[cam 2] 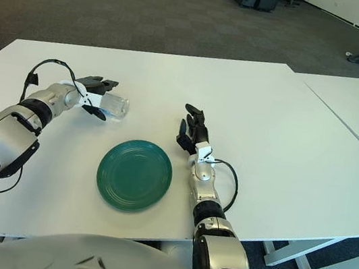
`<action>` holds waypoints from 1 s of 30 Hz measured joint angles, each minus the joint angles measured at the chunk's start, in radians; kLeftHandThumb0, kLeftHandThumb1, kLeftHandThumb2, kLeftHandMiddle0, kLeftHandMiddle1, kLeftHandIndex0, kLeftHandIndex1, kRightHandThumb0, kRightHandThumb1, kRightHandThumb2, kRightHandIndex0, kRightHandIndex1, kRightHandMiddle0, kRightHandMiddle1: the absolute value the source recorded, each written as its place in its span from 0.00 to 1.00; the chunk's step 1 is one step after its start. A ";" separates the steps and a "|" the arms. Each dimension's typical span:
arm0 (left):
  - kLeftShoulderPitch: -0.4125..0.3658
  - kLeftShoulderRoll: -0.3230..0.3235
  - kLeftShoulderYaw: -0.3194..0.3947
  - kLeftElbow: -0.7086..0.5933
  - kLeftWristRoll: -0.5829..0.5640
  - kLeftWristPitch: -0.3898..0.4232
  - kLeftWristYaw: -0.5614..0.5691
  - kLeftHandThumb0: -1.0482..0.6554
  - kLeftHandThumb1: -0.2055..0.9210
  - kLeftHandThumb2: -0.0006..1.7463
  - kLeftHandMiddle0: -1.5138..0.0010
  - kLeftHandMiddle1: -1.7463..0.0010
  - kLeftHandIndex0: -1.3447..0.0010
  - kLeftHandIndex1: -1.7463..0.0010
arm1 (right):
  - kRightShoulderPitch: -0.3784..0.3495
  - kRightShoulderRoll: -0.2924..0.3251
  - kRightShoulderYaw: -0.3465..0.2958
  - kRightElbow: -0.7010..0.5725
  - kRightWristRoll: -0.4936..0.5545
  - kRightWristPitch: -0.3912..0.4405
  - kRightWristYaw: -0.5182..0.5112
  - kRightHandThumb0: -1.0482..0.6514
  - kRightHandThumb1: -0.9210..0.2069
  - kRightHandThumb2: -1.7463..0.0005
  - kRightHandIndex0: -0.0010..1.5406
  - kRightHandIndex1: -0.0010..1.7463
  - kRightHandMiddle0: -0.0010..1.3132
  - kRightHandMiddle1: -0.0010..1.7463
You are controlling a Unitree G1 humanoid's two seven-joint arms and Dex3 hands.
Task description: Put the bottle into the plate.
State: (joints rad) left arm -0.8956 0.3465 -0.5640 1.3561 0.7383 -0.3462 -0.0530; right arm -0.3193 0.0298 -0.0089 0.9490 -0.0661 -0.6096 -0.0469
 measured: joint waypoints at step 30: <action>0.001 -0.024 -0.152 0.003 0.137 -0.042 0.154 0.07 1.00 0.04 0.83 0.96 1.00 0.54 | 0.016 0.005 -0.004 -0.040 0.001 0.042 -0.012 0.20 0.00 0.52 0.17 0.00 0.00 0.40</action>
State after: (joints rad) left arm -0.8950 0.3221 -0.7157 1.3588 0.8757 -0.3884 0.1008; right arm -0.3033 0.0350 -0.0131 0.9092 -0.0652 -0.5672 -0.0586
